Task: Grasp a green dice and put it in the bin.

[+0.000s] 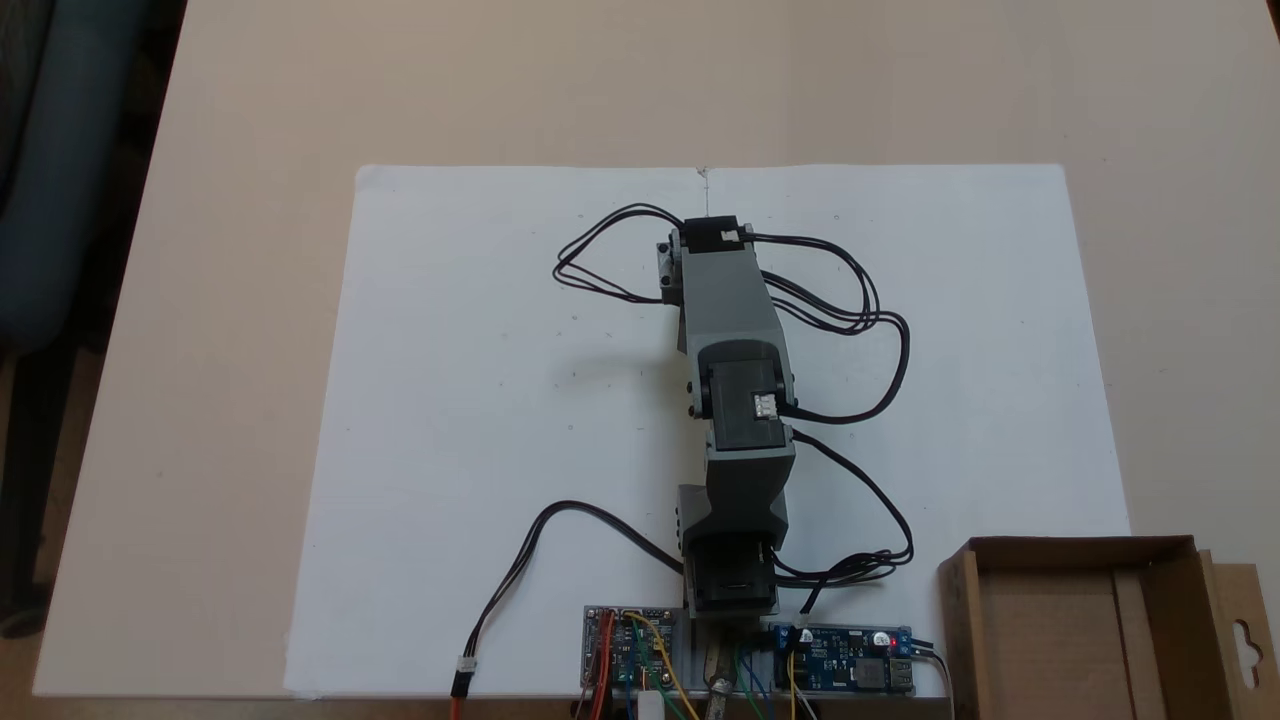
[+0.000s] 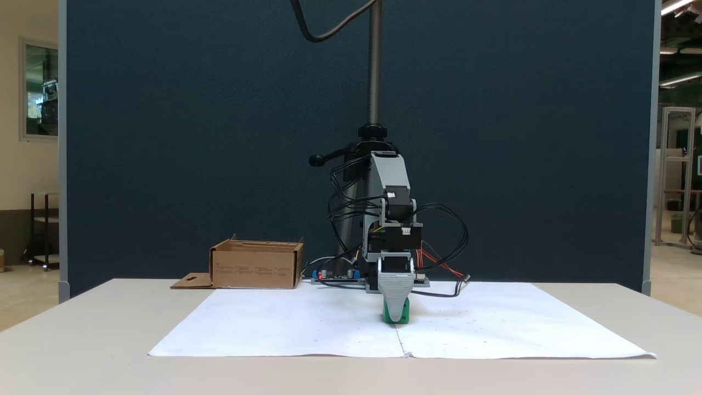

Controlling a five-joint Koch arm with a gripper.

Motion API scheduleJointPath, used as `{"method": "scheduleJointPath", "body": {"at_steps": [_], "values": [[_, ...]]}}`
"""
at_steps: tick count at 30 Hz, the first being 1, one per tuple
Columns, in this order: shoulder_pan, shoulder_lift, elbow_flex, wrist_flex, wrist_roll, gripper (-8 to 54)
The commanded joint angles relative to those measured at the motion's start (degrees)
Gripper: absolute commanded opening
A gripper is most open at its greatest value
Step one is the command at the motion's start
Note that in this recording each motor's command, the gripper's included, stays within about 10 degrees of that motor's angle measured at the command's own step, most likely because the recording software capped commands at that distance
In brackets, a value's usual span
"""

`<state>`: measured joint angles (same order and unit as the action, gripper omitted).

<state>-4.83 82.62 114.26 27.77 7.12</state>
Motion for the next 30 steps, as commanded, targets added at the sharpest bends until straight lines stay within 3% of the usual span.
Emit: {"method": "scheduleJointPath", "body": {"at_steps": [1,30], "values": [[-0.2,0.4,-0.4,-1.8,2.8,38.8],[0.7,-0.4,-0.3,-2.1,2.7,38.8]]}}
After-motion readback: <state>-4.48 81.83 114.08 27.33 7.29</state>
